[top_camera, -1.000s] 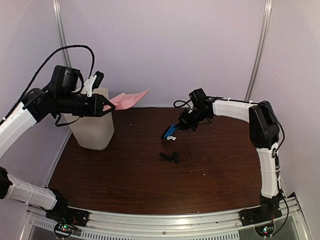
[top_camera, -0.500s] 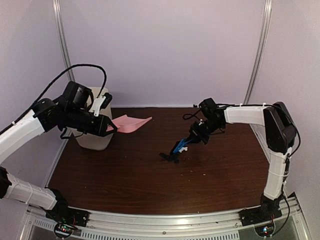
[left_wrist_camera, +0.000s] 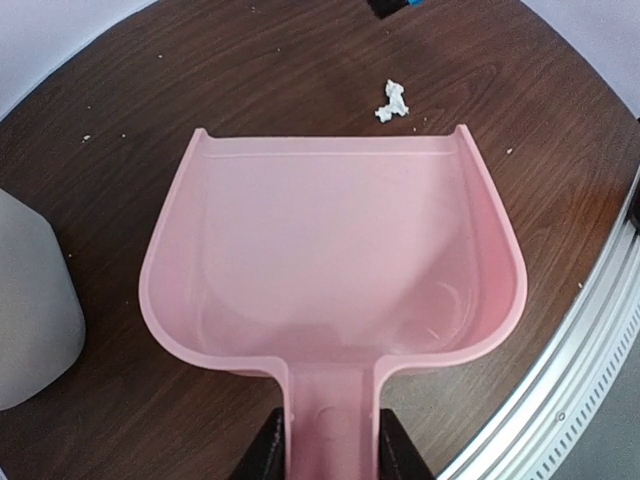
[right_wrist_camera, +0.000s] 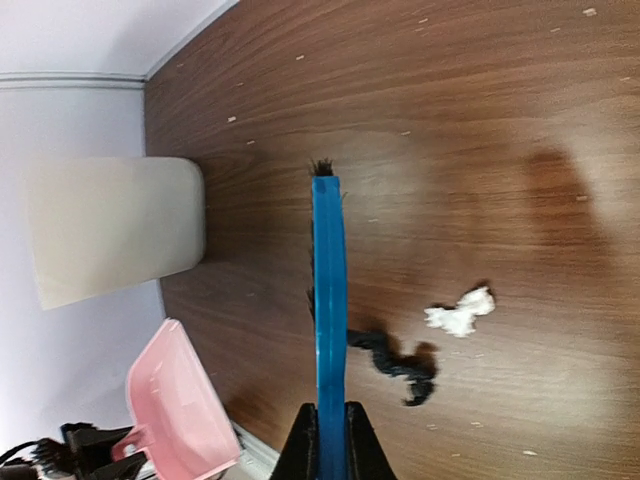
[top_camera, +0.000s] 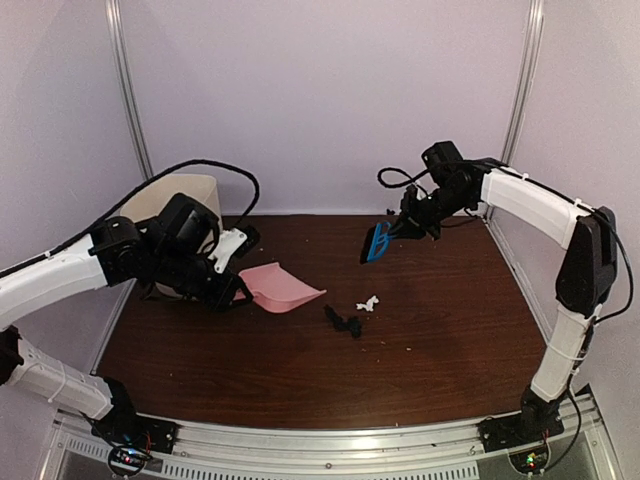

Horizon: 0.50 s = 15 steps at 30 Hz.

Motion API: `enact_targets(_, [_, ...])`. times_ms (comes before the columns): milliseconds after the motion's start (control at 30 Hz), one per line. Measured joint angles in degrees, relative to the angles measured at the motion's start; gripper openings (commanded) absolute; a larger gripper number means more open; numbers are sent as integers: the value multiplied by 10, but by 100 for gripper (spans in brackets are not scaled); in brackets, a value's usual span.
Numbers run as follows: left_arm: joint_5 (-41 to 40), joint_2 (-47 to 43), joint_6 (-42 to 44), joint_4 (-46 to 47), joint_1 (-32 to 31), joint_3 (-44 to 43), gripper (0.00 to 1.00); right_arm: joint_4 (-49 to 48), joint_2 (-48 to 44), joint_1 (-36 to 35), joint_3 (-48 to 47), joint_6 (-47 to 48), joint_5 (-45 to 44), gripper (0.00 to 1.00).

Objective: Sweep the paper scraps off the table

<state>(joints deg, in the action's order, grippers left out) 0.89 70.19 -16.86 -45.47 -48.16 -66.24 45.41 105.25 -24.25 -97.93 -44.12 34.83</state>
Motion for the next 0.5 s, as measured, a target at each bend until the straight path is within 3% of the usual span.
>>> enact_targets(233, [-37, -3, 34, 4, -35, 45, 0, 151, -10, 9, -2, 112, -186, 0])
enact_targets(500, [-56, 0, 77, 22, -62, 89, 0, 212, 25, -13, -35, 213, -313, 0])
